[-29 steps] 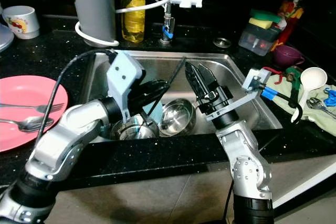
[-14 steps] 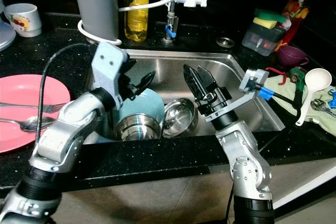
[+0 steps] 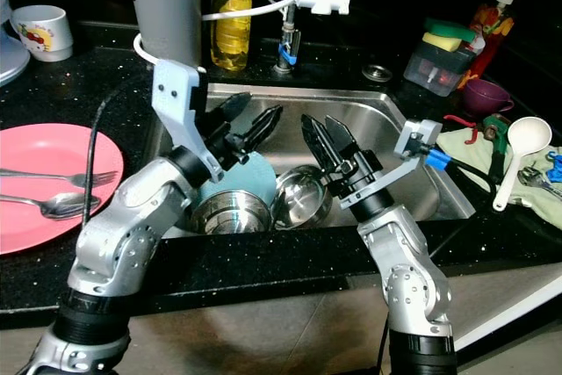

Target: Kitchen organization

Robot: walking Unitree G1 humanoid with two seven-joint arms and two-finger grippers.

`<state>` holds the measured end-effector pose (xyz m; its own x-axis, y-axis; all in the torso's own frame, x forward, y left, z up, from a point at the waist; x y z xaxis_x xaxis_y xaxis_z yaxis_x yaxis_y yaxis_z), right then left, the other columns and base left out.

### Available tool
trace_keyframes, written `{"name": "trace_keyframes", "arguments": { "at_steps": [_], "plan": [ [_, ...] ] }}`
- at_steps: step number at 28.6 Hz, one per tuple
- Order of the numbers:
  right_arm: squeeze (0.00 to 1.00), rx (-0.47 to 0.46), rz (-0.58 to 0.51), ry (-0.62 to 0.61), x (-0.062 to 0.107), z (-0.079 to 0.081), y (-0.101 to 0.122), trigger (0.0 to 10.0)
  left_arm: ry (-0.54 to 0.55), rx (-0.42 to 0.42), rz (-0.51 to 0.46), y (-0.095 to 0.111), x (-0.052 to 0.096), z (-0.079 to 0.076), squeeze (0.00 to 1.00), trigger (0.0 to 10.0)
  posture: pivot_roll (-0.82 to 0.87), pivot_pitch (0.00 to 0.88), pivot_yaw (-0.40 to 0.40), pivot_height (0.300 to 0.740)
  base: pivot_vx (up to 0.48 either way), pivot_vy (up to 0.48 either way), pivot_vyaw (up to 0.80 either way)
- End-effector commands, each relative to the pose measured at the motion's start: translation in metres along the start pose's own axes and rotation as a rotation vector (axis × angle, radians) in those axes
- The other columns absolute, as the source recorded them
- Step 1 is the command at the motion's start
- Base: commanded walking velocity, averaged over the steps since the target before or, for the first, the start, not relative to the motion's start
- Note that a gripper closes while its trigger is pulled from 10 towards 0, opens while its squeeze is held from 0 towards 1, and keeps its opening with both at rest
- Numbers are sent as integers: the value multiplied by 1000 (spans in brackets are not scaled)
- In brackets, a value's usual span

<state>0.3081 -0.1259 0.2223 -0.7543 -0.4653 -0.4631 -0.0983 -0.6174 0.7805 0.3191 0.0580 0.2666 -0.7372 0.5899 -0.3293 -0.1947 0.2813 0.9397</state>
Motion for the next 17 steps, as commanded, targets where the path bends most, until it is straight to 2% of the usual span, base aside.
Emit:
{"name": "trace_keyframes", "arguments": {
  "at_steps": [1, 17],
  "plan": [
    [0, 1, -5, -9, 1, -3, 1, 10000, -4, -1, 11, -2, -2, -3, 0, 10000, 143, 0, -179, 740, 0, 0, 0],
    [0, -3, -28, 6, -7, 0, 4, 10000, -56, 15, 31, -6, -4, -19, 0, 10000, 140, 9, -155, 740, 0, 0, 0]
  ]
}}
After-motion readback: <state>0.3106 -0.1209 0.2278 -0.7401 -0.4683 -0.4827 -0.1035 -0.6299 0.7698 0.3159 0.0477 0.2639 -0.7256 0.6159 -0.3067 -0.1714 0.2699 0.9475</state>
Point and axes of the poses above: a point about 5 cm out from each wrist's last joint towards the gripper, its own x axis pointing back from the gripper into the wrist, its own y axis along the axis of the wrist's last joint, z = x × y, the point moved 3 cm from there along -x, pointing out of the wrist towards the gripper, and after that the axes turned 2 degrees about x, right-handed, at the moved point
